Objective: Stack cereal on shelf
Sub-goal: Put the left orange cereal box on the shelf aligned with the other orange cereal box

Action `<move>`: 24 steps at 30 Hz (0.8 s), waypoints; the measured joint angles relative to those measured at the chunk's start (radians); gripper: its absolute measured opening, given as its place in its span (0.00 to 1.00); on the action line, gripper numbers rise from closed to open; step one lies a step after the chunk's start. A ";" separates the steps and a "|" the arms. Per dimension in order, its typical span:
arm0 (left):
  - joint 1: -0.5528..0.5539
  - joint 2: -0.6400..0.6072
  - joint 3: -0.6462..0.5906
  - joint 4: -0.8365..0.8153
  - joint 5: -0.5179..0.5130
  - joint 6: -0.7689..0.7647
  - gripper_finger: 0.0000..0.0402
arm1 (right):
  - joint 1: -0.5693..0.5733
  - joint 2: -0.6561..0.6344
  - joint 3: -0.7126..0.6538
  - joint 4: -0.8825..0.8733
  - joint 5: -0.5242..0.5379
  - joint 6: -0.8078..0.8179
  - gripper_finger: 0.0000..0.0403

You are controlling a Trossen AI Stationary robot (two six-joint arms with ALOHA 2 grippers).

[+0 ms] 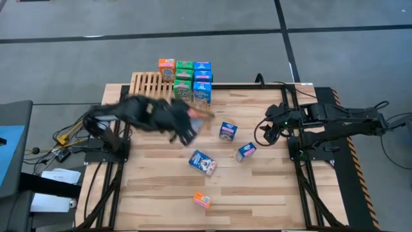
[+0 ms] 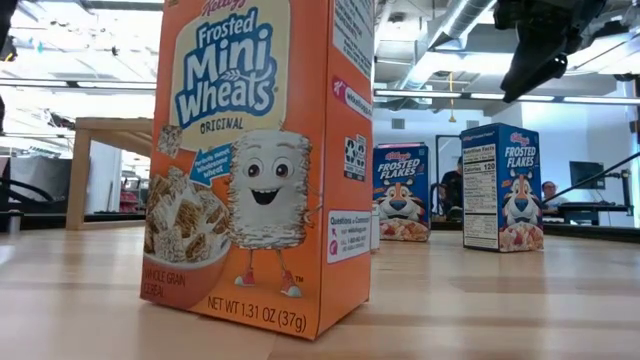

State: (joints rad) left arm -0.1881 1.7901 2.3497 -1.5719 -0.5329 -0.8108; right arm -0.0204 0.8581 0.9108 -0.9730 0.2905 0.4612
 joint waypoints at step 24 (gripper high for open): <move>0.485 -0.249 -0.001 0.000 0.030 0.774 0.45 | -0.003 0.000 0.000 0.019 0.020 -0.024 0.59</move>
State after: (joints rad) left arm 0.2964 1.5409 2.3489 -1.5715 -0.5025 -0.0367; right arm -0.0231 0.8581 0.9108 -0.9543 0.3106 0.4367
